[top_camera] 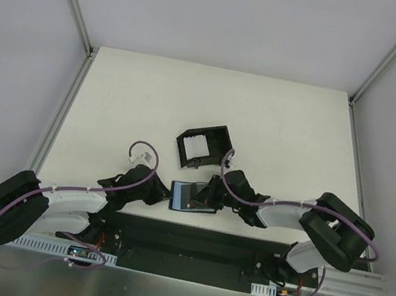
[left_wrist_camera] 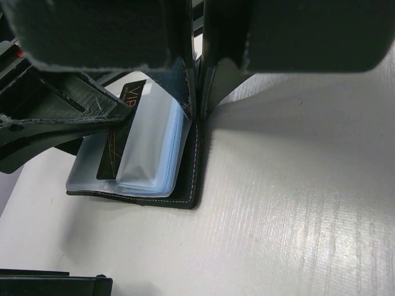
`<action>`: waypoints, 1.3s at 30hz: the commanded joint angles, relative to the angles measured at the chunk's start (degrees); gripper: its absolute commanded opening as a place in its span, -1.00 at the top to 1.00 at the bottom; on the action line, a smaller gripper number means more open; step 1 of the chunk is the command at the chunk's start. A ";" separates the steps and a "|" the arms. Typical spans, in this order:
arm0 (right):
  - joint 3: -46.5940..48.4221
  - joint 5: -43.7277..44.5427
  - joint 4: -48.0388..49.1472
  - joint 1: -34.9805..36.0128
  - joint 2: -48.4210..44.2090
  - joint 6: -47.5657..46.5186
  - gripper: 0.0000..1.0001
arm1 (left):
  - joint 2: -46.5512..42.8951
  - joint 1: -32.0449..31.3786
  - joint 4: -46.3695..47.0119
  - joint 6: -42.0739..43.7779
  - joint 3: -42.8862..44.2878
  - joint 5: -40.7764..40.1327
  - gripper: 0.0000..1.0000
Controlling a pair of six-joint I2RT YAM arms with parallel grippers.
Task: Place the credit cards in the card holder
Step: Insert the credit card into the card holder.
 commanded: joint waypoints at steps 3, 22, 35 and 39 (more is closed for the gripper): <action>4.20 3.75 -14.09 1.00 -3.93 -6.70 0.58 | -0.12 0.18 -3.04 -0.06 -2.07 -0.75 1.00; 13.87 3.76 -23.88 2.84 1.06 -11.90 0.24 | -1.18 0.18 -3.57 1.35 -1.98 -0.92 1.00; 20.46 2.53 -26.07 4.78 4.14 -14.44 0.49 | -0.56 0.27 -3.22 1.61 -1.54 -0.83 1.00; 21.52 1.30 -26.16 4.78 5.28 -15.06 0.49 | -0.65 0.18 -3.31 1.79 -1.46 -0.66 1.00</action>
